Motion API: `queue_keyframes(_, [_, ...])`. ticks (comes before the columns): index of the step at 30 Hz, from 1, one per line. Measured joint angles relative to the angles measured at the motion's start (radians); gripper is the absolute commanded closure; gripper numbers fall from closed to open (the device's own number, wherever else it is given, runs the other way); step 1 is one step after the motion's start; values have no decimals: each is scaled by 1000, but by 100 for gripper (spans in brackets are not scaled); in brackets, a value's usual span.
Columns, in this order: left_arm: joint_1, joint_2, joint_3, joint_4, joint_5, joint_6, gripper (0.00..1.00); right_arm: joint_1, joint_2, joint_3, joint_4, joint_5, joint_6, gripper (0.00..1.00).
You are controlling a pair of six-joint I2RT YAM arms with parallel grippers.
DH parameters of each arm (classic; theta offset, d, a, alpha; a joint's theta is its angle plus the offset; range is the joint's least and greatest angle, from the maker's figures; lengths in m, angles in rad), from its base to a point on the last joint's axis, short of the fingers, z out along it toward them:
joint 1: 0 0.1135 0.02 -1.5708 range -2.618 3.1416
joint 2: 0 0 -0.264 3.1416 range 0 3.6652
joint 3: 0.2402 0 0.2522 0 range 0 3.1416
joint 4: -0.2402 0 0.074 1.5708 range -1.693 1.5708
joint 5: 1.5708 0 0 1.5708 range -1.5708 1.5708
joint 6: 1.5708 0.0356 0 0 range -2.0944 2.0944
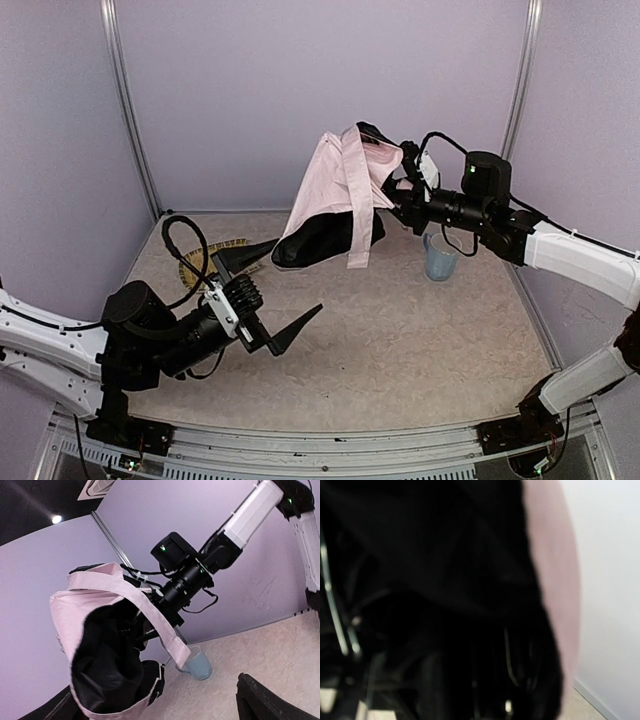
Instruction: Put away the umbrella
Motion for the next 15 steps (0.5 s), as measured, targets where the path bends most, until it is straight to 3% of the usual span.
queue_keyframes(3, [36,-104,-19,-33,93,-70,11,0,0,0,-4,7,-4,100])
queue_keyframes(7, [97,-206,-14,-64,202,-179,33,0,5,0,-8,12,-9,100])
queue_keyframes(12, [108,-149,93,-211,180,-249,42,0,5,0,-16,18,-16,100])
queue_keyframes(14, [109,-117,126,-277,148,-269,54,0,5,0,-21,19,-18,100])
queue_keyframes(15, [109,-109,130,-297,136,-274,64,0,5,0,-24,19,-19,100])
